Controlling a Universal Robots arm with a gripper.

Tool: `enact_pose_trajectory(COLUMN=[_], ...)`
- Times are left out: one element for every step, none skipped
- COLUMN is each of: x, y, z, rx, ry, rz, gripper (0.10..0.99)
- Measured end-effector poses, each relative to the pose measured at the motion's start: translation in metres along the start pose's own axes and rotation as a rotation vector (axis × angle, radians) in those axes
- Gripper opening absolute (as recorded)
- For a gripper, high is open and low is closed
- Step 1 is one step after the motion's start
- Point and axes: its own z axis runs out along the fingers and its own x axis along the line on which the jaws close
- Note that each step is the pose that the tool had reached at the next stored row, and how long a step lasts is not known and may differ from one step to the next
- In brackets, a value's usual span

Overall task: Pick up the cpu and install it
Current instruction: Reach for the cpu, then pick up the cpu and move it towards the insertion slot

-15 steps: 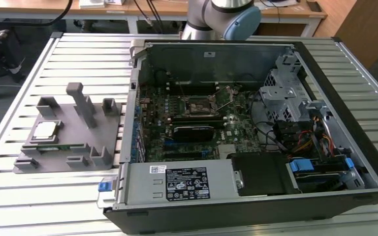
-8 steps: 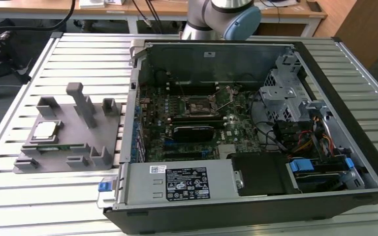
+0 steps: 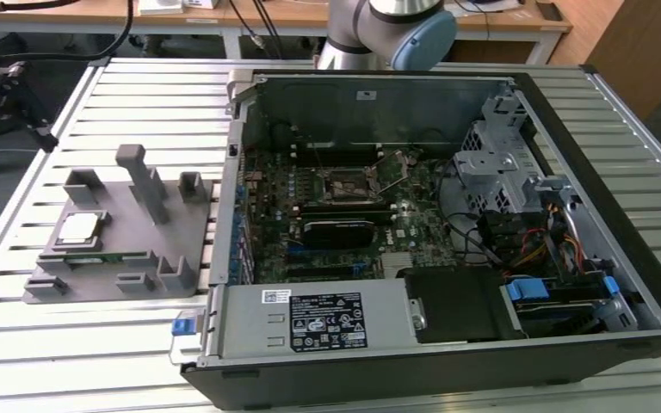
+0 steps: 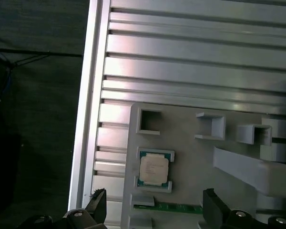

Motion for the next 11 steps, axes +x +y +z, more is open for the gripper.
enact_pose_trajectory(x=[0.0001,0.0001,0.0001,0.0001,0.0001,0.0001,0.0001,0.0001,0.0001,0.0001,0.0002], y=[-0.0002,-0.0003,-0.0004,-0.0005,-0.0006,-0.0007,-0.0008,-0.0009,-0.0010,-0.0011,-0.0012], z=[0.0018,0.0037,0.0055,0.0072,0.0091,0.0108,0.0128,0.0146,0.0164,0.0181,0.0199], rx=[0.000,0.000,0.000,0.000,0.000,0.000,0.000,0.000,0.000,0.000,0.000], ry=[0.0000,-0.0001,-0.0001,0.0000,0.0000,0.0000,-0.0001,0.0000,-0.0001,0.0000,0.0001], rz=[-0.001,-0.001,-0.001,-0.001,-0.001,-0.001,-0.001,-0.001,-0.001,-0.001,-0.001], gripper=[0.878,0.878,0.878,0.878,0.878,0.878,0.878,0.878,0.878,0.878,0.878])
